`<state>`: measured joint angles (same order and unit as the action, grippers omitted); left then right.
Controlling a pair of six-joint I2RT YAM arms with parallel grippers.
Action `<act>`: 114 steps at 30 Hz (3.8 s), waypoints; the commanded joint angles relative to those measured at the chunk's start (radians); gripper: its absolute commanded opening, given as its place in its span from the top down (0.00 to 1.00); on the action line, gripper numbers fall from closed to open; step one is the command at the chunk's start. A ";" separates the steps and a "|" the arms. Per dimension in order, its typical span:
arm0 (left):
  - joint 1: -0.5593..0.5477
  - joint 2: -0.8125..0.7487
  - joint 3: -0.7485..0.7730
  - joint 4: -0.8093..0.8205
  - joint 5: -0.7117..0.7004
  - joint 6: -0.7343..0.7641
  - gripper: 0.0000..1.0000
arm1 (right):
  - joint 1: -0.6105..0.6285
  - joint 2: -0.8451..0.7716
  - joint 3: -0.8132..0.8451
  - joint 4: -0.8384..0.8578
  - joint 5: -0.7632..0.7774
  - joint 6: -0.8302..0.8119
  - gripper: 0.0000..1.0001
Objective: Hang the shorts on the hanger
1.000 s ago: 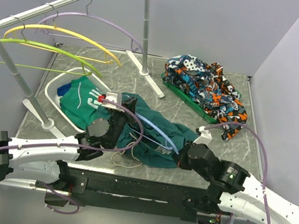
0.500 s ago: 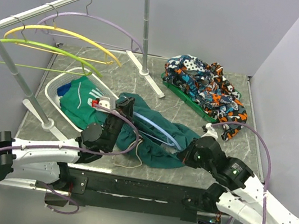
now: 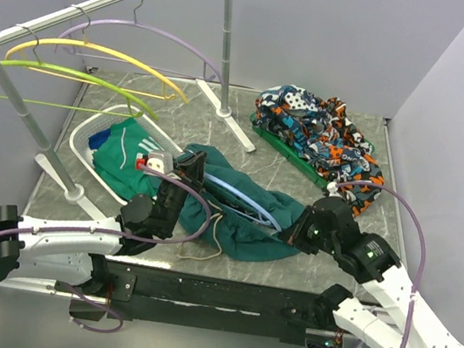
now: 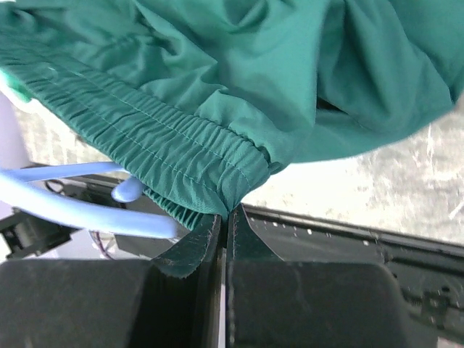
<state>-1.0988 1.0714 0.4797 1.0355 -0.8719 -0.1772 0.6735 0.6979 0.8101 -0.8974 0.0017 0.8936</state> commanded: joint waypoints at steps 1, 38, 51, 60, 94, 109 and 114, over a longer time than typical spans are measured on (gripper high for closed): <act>0.040 0.030 -0.033 -0.026 -0.142 0.044 0.99 | -0.031 0.018 0.066 -0.182 -0.018 -0.012 1.00; -0.142 0.021 0.192 -0.092 -0.150 0.211 0.99 | -0.092 0.344 0.486 -0.029 -0.210 0.188 1.00; -0.171 -0.076 0.448 -0.579 -0.047 0.024 0.99 | -0.094 0.336 0.626 -0.008 -0.219 0.118 0.96; -0.171 -0.041 0.677 -0.923 0.076 -0.087 0.99 | -0.092 0.215 0.684 0.087 -0.270 -0.289 0.10; 0.010 0.177 0.876 -1.088 0.367 -0.183 0.99 | 0.491 0.123 0.339 0.012 0.268 -0.544 0.21; 0.010 0.259 0.941 -1.054 0.398 -0.183 0.99 | 0.525 0.104 0.276 0.046 0.437 -0.450 0.99; 0.010 0.292 0.982 -1.065 0.404 -0.185 0.93 | 0.525 0.101 0.305 0.012 0.498 -0.427 1.00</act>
<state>-1.0897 1.3594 1.3762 -0.1169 -0.4969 -0.3565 1.1931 0.8158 1.0847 -0.8986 0.4000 0.4458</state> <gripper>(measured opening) 0.070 0.262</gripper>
